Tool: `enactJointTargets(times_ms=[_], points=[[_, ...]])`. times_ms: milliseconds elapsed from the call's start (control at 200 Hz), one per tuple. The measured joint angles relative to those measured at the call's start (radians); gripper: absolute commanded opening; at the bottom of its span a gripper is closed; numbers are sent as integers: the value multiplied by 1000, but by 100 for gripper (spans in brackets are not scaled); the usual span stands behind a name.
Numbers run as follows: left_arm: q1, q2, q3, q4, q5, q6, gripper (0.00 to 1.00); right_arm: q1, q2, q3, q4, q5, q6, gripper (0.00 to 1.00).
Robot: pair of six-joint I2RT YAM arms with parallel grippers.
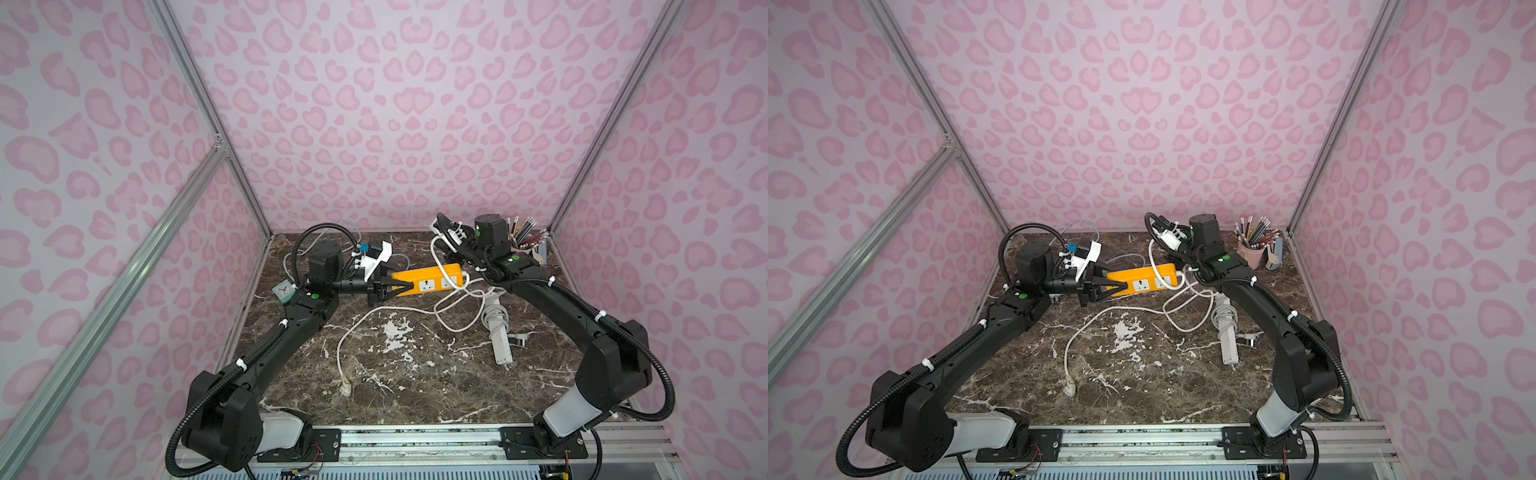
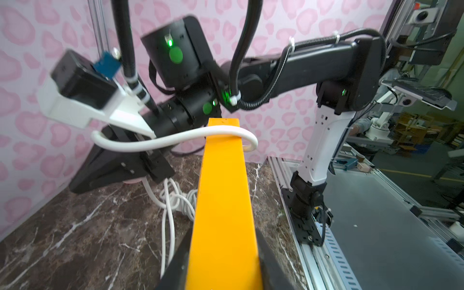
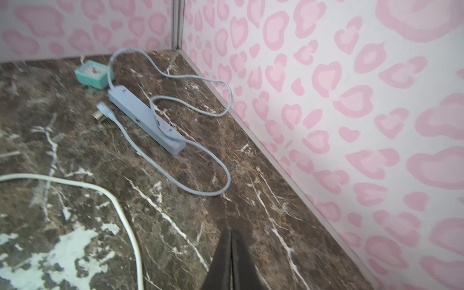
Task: Wrap the cord around the power strip
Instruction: Wrap the power cord around the power strip.
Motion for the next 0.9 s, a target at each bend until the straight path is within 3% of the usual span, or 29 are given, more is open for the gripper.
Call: enactJointTargets(times_ms=[80, 170, 260, 315, 595, 840, 900], points=[[-4, 5, -48, 251, -20, -190, 3, -5, 12, -37, 54, -49, 78, 37], [-5, 17, -82, 485, -70, -370, 3, -19, 35, -52, 93, -88, 175, 48], [-6, 23, -93, 626, -131, -473, 3, -46, 42, -62, 126, -118, 241, 61], [-6, 22, -92, 675, -172, -512, 3, -60, 39, -75, 142, -137, 270, 65], [-19, -22, -9, 626, -292, -536, 3, -72, -14, -245, 278, -135, 396, 73], [-29, -49, 42, 492, -343, -502, 3, -15, -1, -263, 334, -94, 434, 73], [-29, -53, 46, 470, -351, -502, 3, 10, 4, -275, 341, -95, 439, 68]])
